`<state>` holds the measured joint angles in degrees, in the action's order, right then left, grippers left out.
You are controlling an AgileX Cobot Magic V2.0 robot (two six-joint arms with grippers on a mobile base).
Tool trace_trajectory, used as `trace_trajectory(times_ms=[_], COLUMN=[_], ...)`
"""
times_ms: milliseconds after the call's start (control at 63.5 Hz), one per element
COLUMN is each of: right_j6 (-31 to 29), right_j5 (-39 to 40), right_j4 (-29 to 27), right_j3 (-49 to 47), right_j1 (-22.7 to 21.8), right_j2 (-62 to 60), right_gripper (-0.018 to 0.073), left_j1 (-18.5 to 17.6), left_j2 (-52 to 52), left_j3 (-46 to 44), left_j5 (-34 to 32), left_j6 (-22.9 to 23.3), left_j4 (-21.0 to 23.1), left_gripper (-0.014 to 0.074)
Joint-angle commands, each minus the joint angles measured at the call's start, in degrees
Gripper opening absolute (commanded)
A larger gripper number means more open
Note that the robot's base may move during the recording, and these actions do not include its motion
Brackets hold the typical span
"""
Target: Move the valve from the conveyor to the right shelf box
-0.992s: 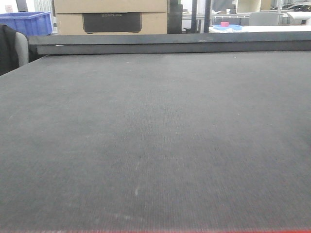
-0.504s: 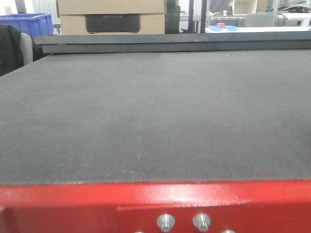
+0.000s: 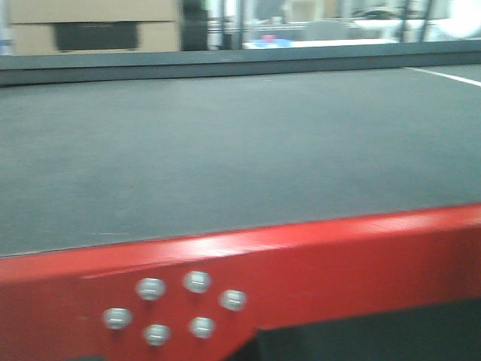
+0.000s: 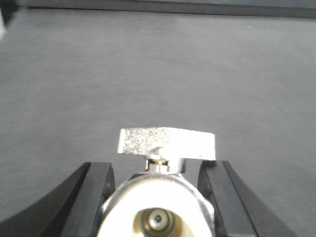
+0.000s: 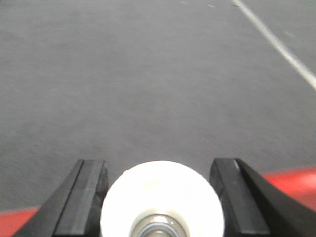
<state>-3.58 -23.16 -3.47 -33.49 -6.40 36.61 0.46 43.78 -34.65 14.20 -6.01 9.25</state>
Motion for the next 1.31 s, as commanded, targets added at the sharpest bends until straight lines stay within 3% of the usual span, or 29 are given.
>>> trace_trajectory(times_ms=[0, 1292], right_j6=[-0.45, -0.45], right_j5=[4.38, 4.38], right_j4=[0.46, 0.46], right_j3=[-0.43, -0.43], right_j1=[-0.24, -0.24], right_j2=[-0.63, -0.63], right_gripper=[-0.0162, -0.0162], left_j1=[-0.02, -0.02], left_j2=[-0.62, -0.62], left_j3=[-0.38, -0.38], left_j5=[-3.19, -3.19], left_j6=[-0.06, -0.06], left_j4=[0.05, 0.05], left_gripper=[-0.0111, -0.0111])
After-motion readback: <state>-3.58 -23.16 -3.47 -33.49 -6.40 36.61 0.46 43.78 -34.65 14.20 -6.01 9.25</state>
